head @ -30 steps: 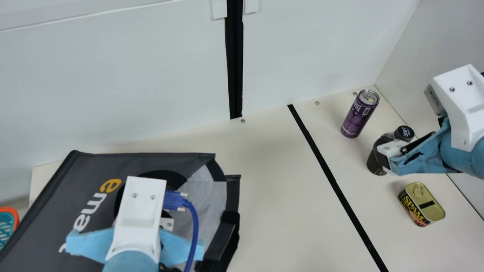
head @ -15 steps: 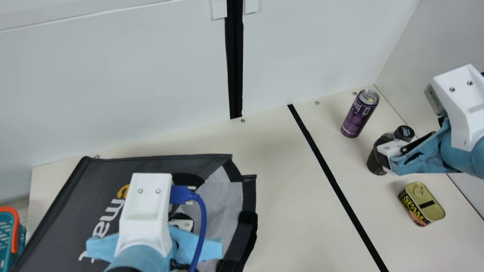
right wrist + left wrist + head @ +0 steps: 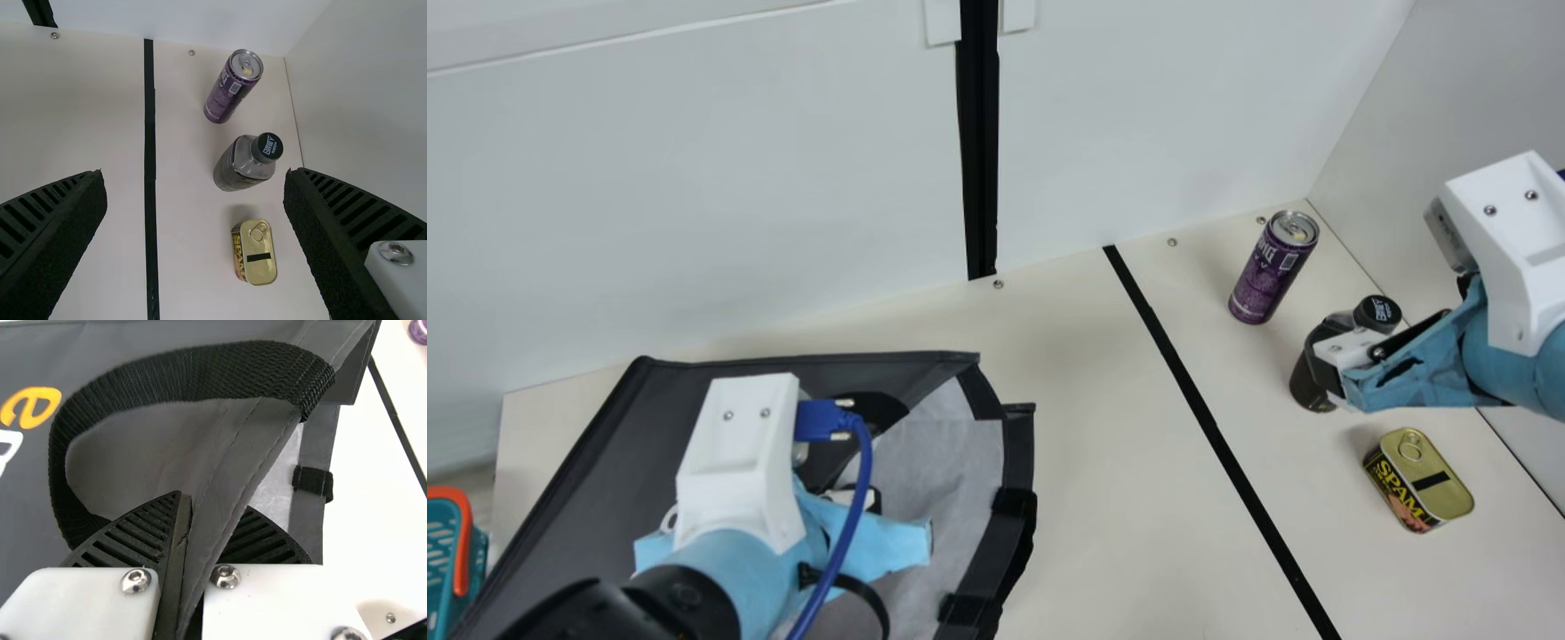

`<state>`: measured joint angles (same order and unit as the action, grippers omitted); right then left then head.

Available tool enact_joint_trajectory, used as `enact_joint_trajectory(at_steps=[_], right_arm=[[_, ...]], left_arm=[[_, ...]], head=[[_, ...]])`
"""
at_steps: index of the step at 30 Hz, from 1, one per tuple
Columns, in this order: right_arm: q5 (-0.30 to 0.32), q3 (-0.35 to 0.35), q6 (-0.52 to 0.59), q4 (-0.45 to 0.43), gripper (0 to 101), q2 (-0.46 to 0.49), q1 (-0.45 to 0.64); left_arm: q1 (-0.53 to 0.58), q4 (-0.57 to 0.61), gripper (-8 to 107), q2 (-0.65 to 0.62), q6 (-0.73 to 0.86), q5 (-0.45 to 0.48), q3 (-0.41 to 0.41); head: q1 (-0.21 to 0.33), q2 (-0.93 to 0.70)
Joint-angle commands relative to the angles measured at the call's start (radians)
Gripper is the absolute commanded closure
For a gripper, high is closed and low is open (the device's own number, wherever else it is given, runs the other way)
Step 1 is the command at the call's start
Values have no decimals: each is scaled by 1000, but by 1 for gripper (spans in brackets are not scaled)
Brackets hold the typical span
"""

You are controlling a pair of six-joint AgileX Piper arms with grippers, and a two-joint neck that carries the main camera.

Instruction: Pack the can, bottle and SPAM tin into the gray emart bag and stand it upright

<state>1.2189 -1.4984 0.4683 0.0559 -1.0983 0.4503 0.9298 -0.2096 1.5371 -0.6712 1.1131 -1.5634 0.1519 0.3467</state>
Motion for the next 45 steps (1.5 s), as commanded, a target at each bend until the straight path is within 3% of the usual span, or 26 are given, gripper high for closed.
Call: enact_joint_trajectory(at_steps=[1, 26, 45], right_arm=[[0, 0, 0, 0, 6, 0, 0], [0, 0, 0, 0, 6, 0, 0], [0, 0, 0, 0, 6, 0, 0]], left_arm=[[-21, 43, 107, -2, 22, -16, 5], [-236, 421, 107, -7, 248, -129, 56], [-322, 524, 107, -6, 333, -167, 74]], head=[[23, 2], [23, 2], [23, 2]])
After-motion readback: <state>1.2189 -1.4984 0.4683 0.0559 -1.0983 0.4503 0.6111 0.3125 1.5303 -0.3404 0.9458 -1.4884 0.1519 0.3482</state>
